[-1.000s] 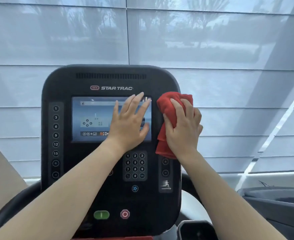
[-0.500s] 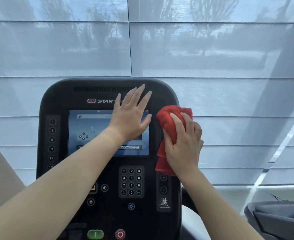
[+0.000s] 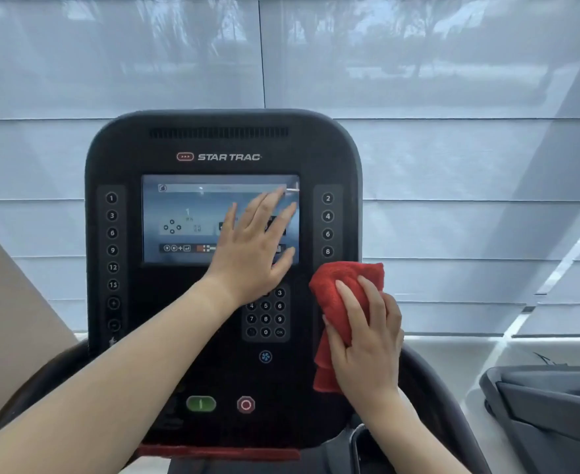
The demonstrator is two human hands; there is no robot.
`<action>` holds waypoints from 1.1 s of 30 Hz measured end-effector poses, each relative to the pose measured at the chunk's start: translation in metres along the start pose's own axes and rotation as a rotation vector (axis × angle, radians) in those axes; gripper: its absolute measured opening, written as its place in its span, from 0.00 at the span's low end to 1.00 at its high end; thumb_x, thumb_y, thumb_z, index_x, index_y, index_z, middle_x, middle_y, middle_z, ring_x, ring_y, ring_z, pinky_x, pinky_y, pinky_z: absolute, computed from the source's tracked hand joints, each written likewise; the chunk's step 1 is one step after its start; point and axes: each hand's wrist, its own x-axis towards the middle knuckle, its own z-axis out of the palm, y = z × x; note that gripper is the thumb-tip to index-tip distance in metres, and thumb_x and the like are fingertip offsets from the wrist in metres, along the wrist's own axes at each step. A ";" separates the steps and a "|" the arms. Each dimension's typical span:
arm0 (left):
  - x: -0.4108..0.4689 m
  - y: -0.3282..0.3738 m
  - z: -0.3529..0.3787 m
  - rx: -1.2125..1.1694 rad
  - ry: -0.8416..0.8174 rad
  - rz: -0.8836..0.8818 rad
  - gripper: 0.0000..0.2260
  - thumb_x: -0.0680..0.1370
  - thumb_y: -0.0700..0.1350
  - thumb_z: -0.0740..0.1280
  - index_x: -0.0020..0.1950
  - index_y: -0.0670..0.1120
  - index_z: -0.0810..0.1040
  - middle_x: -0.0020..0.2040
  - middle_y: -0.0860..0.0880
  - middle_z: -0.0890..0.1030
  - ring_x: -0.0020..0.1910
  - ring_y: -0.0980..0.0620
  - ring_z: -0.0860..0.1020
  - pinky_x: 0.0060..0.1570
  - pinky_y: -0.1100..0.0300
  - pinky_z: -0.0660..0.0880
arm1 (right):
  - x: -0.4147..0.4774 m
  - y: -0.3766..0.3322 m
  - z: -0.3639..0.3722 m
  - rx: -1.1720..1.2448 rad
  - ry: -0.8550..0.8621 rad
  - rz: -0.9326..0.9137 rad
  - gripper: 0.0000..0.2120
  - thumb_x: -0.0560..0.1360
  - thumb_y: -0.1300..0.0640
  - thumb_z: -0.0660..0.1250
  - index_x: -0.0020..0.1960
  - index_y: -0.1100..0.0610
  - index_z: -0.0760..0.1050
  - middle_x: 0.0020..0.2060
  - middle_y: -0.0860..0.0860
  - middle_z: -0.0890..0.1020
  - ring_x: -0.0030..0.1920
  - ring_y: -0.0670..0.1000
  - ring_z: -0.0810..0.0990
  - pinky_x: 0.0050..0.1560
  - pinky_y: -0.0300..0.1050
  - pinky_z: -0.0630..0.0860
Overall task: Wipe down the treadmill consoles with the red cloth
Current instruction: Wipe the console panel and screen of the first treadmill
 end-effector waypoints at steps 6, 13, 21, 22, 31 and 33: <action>-0.119 0.008 0.022 -0.013 -0.151 -0.063 0.28 0.75 0.56 0.54 0.74 0.48 0.59 0.75 0.46 0.57 0.73 0.47 0.58 0.68 0.41 0.58 | -0.055 0.000 0.006 -0.057 -0.044 0.024 0.22 0.73 0.47 0.60 0.67 0.45 0.67 0.67 0.49 0.66 0.64 0.60 0.65 0.50 0.59 0.70; -0.207 0.015 0.037 -0.052 -0.292 -0.173 0.30 0.74 0.54 0.57 0.75 0.50 0.57 0.76 0.48 0.54 0.74 0.48 0.55 0.67 0.42 0.61 | -0.103 -0.018 0.023 -0.189 -0.161 -0.181 0.23 0.70 0.48 0.59 0.66 0.44 0.67 0.67 0.48 0.67 0.63 0.60 0.66 0.47 0.59 0.71; -0.243 0.005 0.045 -0.123 -0.304 -0.177 0.31 0.72 0.51 0.59 0.75 0.49 0.57 0.76 0.48 0.55 0.74 0.49 0.55 0.67 0.43 0.62 | -0.114 -0.052 0.036 -0.160 -0.121 0.018 0.22 0.72 0.48 0.62 0.66 0.45 0.68 0.66 0.49 0.67 0.63 0.60 0.65 0.49 0.59 0.71; -0.245 0.001 0.045 -0.129 -0.301 -0.157 0.30 0.72 0.51 0.59 0.75 0.49 0.57 0.76 0.48 0.55 0.74 0.49 0.55 0.67 0.44 0.62 | -0.116 -0.051 0.037 -0.175 -0.135 -0.027 0.22 0.72 0.48 0.61 0.66 0.45 0.68 0.66 0.49 0.67 0.63 0.60 0.66 0.48 0.59 0.71; -0.271 -0.051 0.036 -0.114 -0.294 -0.090 0.28 0.73 0.50 0.57 0.73 0.47 0.61 0.75 0.48 0.58 0.73 0.49 0.58 0.66 0.43 0.63 | -0.130 -0.071 0.049 -0.200 -0.126 -0.048 0.22 0.72 0.50 0.61 0.65 0.46 0.68 0.66 0.49 0.67 0.62 0.60 0.66 0.47 0.59 0.72; -0.277 -0.063 0.032 -0.107 -0.302 -0.094 0.29 0.72 0.50 0.57 0.73 0.47 0.61 0.75 0.47 0.59 0.72 0.49 0.59 0.65 0.43 0.64 | -0.130 -0.078 0.054 -0.197 -0.174 -0.166 0.22 0.72 0.50 0.60 0.65 0.45 0.67 0.66 0.48 0.67 0.63 0.60 0.66 0.48 0.58 0.72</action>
